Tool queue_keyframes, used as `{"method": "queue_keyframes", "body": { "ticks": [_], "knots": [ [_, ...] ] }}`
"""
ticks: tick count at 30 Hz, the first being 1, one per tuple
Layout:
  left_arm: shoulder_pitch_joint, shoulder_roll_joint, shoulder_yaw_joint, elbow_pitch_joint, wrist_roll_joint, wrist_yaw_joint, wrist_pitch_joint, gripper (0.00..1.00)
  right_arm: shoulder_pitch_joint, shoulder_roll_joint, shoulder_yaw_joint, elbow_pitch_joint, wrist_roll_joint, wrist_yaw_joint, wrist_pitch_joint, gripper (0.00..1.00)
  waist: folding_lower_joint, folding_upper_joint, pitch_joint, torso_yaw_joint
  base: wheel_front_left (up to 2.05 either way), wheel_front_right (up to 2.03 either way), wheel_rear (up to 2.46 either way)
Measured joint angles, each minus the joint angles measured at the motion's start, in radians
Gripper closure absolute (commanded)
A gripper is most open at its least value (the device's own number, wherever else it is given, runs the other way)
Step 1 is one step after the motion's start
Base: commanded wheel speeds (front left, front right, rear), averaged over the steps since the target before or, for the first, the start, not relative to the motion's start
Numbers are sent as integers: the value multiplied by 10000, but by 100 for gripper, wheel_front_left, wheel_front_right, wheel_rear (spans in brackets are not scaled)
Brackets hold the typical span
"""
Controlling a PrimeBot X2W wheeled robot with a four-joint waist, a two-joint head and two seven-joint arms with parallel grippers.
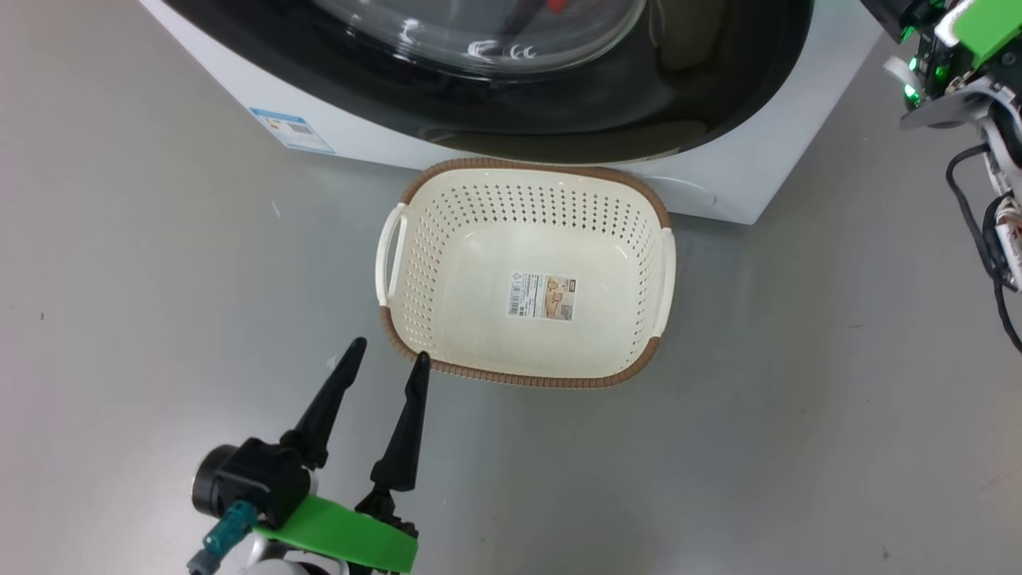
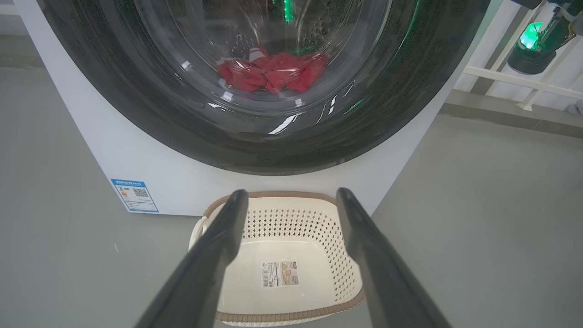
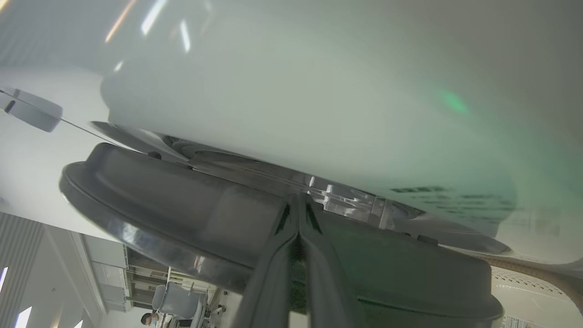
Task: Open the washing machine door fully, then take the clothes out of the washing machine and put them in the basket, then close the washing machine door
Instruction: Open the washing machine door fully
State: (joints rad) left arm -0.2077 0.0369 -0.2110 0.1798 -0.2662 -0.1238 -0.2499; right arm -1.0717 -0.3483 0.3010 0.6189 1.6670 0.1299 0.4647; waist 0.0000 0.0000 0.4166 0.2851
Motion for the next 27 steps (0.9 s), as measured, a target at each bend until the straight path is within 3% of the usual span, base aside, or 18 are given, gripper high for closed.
{"method": "queue_keyframes", "body": {
  "ticks": [13,27],
  "knots": [
    [-50,-12,-63,17,-100,0,2,0,-314,86,-17,355,138,-44,947,100,0,0,25,55,0,0,0],
    [136,-12,-54,81,-77,0,0,0,1621,570,180,-880,44,-44,1459,100,0,0,-923,-119,0,0,0]
  ]
}}
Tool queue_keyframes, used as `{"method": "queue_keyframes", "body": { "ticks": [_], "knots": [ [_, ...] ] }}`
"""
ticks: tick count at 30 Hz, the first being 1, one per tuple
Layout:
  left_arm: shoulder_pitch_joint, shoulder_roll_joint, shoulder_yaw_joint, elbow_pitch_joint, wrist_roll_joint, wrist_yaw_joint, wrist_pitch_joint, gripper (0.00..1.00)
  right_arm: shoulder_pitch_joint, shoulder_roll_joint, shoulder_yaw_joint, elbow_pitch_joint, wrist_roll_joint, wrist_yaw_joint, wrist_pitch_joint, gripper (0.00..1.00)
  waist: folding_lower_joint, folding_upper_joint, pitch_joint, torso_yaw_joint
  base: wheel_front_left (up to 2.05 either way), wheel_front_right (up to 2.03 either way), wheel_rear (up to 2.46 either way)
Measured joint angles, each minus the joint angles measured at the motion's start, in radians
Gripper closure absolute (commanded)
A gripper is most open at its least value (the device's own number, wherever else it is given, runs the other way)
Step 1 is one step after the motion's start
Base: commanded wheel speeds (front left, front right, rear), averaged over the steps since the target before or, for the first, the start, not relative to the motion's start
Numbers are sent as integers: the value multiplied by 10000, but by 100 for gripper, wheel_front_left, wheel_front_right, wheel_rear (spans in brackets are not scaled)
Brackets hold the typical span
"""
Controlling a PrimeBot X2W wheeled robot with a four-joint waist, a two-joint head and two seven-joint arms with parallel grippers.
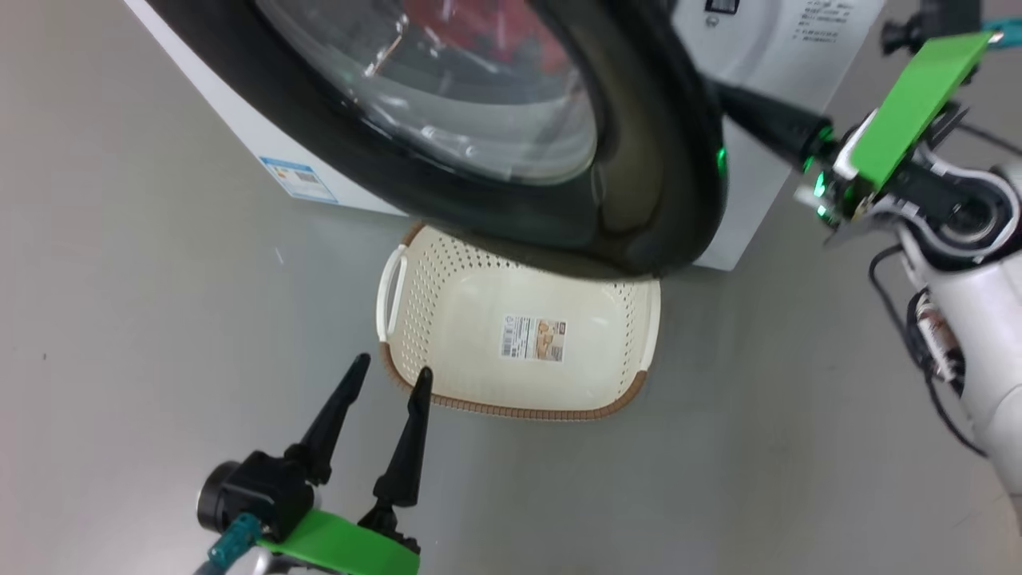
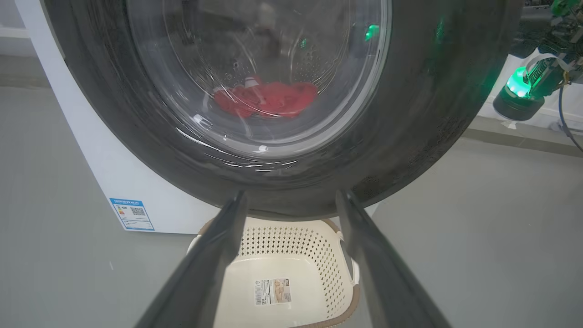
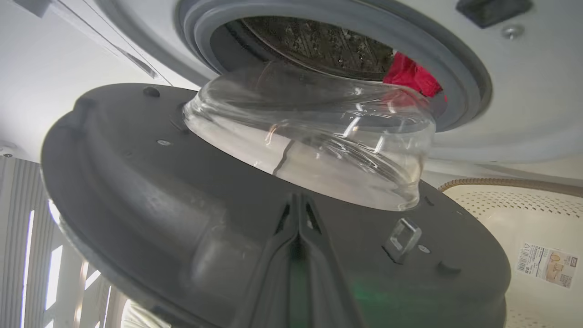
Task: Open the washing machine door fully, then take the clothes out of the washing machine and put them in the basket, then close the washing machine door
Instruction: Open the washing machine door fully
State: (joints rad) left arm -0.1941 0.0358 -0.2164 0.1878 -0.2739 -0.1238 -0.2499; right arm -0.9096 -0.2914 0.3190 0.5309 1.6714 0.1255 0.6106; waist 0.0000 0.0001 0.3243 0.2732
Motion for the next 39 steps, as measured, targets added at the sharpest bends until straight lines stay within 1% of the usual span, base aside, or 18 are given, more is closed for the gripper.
{"method": "queue_keyframes", "body": {
  "ticks": [9,17,24,31,32,34,35,39],
  "knots": [
    [628,6,81,10,12,10,2,0,1353,278,221,-863,-115,0,247,100,0,0,-758,32,0,0,0],
    [1096,17,153,-36,13,35,2,0,2316,608,474,-1327,-376,0,420,100,0,0,-1345,183,0,0,0],
    [1198,25,196,-119,84,58,2,0,2661,803,566,-1526,-487,0,598,100,0,0,-1561,327,0,0,0],
    [1297,27,219,-169,73,104,2,0,2772,913,537,-1561,-594,0,571,100,0,0,-1576,282,0,0,0],
    [1297,27,228,-171,73,104,2,0,2781,917,525,-1559,-633,0,568,95,0,0,-1581,265,0,0,0],
    [1297,27,247,-173,73,104,2,0,2824,924,489,-1544,-690,2,407,53,0,0,-1594,225,0,0,0],
    [1297,29,255,-173,73,102,2,0,2852,924,458,-1521,-734,2,345,0,-1,-1,-1601,205,0,0,0],
    [1296,29,316,-167,86,102,2,0,3056,903,236,-1356,-811,2,-71,0,0,0,-1642,118,0,0,0]
  ]
}}
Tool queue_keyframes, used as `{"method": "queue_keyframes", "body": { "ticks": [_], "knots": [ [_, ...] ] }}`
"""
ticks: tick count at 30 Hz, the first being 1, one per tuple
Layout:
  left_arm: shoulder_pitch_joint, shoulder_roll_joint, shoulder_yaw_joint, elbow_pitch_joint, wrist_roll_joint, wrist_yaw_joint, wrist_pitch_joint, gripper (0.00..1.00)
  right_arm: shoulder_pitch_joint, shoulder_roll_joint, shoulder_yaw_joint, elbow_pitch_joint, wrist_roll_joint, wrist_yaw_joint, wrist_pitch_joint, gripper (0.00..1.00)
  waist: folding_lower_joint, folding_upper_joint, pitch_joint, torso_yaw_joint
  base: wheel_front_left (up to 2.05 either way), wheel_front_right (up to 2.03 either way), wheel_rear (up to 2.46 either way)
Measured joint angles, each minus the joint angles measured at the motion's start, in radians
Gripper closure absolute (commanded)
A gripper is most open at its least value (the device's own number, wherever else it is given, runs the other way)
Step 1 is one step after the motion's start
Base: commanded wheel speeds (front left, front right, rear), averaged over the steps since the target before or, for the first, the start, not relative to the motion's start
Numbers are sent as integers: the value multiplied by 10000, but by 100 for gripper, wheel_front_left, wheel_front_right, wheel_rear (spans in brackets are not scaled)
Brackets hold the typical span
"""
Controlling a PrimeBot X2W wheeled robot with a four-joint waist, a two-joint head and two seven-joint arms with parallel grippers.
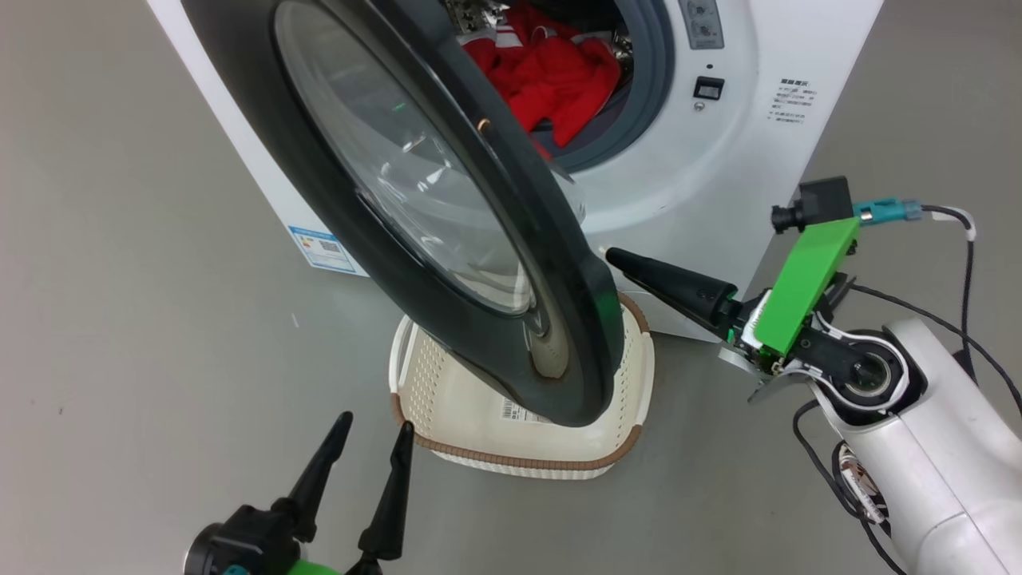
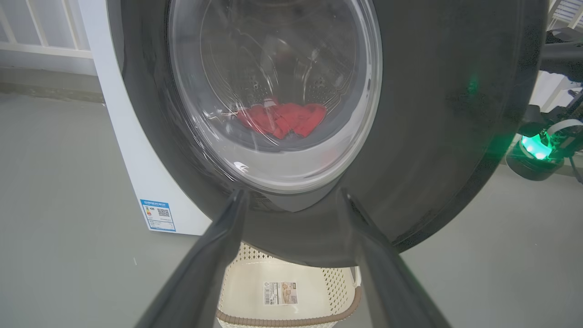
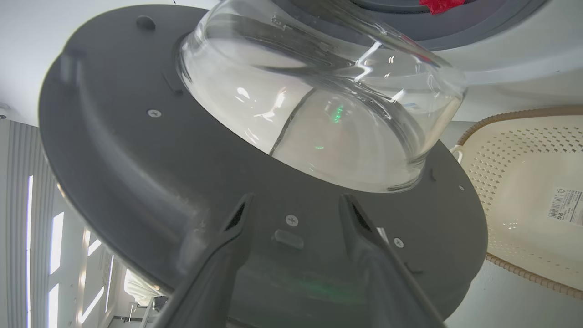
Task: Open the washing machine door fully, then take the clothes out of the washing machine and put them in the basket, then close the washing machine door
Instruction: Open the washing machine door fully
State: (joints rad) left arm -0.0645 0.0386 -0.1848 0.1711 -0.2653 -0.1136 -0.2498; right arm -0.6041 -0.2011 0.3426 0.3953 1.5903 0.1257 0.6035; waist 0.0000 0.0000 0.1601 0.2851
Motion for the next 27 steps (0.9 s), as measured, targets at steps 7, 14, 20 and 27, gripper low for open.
{"method": "queue_keyframes", "body": {
  "ticks": [7,14,20,27],
  "knots": [
    [-11,0,180,15,2,-12,0,0,505,-245,-119,-69,-566,0,-840,0,0,0,45,-187,0,0,0],
    [-14,-2,424,92,2,-31,0,0,1383,-535,-90,-59,-1058,0,-1831,0,0,0,63,-539,0,0,0],
    [-12,0,566,104,8,-102,0,0,2141,-901,161,-217,-1695,0,-2949,0,0,0,53,-797,0,0,0],
    [-12,-2,635,98,15,-104,0,0,2604,-1486,909,-385,-2847,0,-4750,0,0,0,129,-937,0,0,0]
  ]
}}
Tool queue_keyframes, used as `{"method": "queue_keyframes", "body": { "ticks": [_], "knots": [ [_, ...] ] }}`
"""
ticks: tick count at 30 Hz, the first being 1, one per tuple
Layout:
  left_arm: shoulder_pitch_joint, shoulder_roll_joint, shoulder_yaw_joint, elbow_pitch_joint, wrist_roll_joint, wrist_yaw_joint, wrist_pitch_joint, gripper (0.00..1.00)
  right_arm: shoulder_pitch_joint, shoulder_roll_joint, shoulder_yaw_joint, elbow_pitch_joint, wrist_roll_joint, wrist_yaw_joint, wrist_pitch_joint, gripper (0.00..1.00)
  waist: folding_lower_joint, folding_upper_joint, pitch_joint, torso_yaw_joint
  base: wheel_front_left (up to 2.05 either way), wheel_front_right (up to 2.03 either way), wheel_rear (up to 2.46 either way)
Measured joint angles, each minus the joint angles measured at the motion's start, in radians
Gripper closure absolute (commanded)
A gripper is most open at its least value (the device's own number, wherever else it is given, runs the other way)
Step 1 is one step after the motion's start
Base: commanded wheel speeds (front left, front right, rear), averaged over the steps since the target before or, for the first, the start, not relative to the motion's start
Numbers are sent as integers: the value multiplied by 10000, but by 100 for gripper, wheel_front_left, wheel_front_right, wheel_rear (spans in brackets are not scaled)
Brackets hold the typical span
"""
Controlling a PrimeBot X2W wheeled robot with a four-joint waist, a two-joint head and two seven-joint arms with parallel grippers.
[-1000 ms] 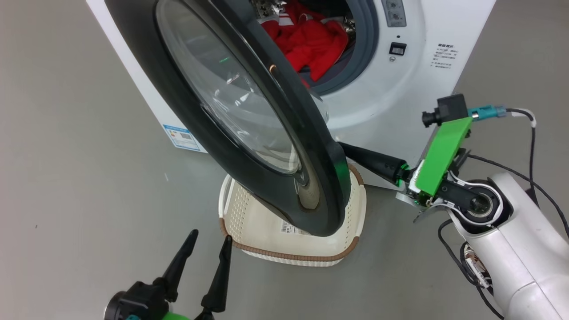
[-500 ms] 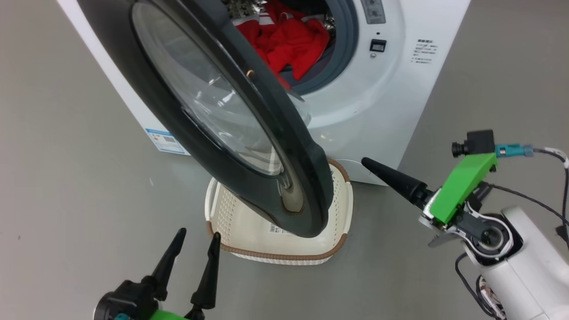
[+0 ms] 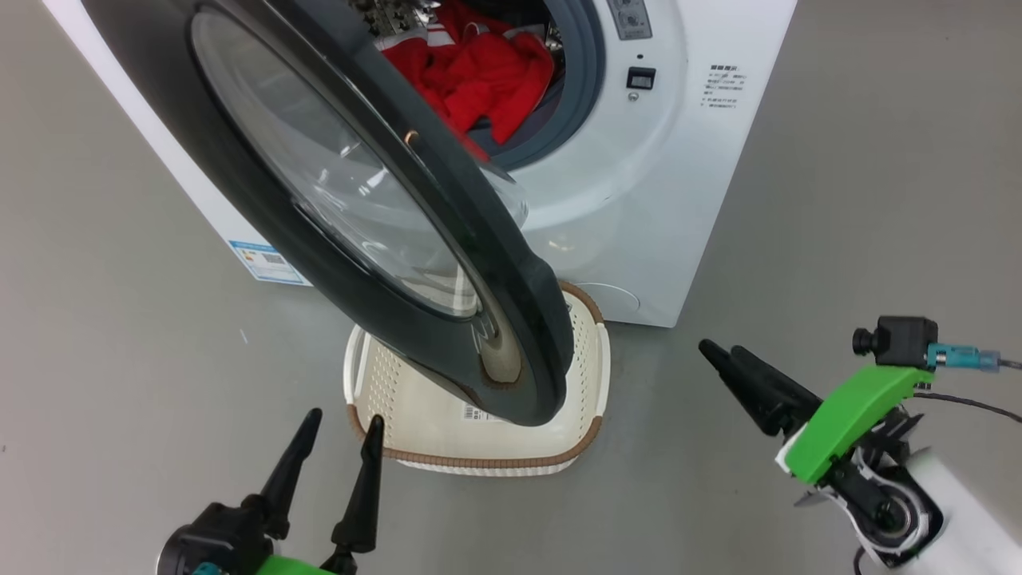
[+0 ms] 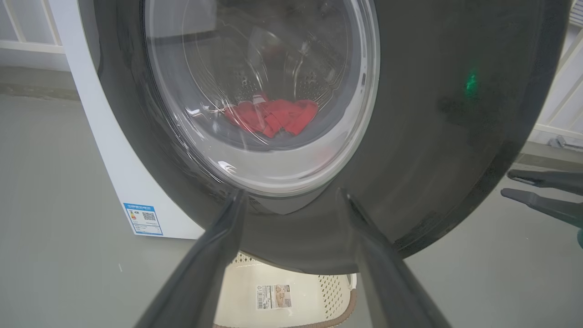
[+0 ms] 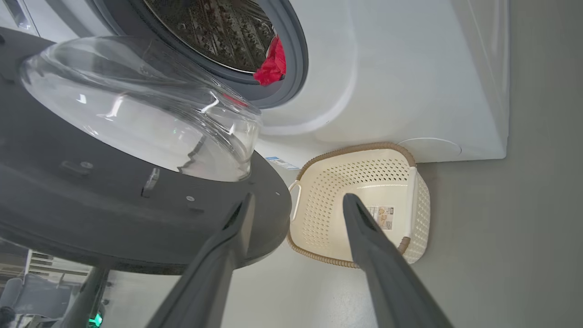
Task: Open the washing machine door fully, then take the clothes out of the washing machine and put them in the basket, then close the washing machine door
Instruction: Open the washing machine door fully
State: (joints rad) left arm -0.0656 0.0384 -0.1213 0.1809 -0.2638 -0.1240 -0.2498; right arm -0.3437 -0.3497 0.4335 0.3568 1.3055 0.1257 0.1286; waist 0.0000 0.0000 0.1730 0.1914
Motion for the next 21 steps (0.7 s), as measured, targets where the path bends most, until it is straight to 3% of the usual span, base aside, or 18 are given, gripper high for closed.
{"method": "queue_keyframes", "body": {
  "ticks": [5,10,14,21],
  "knots": [
    [0,0,17,2,0,0,0,0,135,-422,731,69,-993,0,-1214,0,0,0,7,4,0,0,0],
    [2,0,23,4,0,-2,0,0,161,-652,1570,665,-2203,0,-3242,0,0,0,-23,33,0,0,0],
    [5,2,25,6,0,-2,0,0,160,-662,1586,1116,-3045,0,-3747,0,0,0,-26,35,0,0,0],
    [6,0,10,8,-2,-10,-2,0,602,-54,-761,476,-5486,2,-3800,0,-1,0,18,62,0,0,0]
  ]
}}
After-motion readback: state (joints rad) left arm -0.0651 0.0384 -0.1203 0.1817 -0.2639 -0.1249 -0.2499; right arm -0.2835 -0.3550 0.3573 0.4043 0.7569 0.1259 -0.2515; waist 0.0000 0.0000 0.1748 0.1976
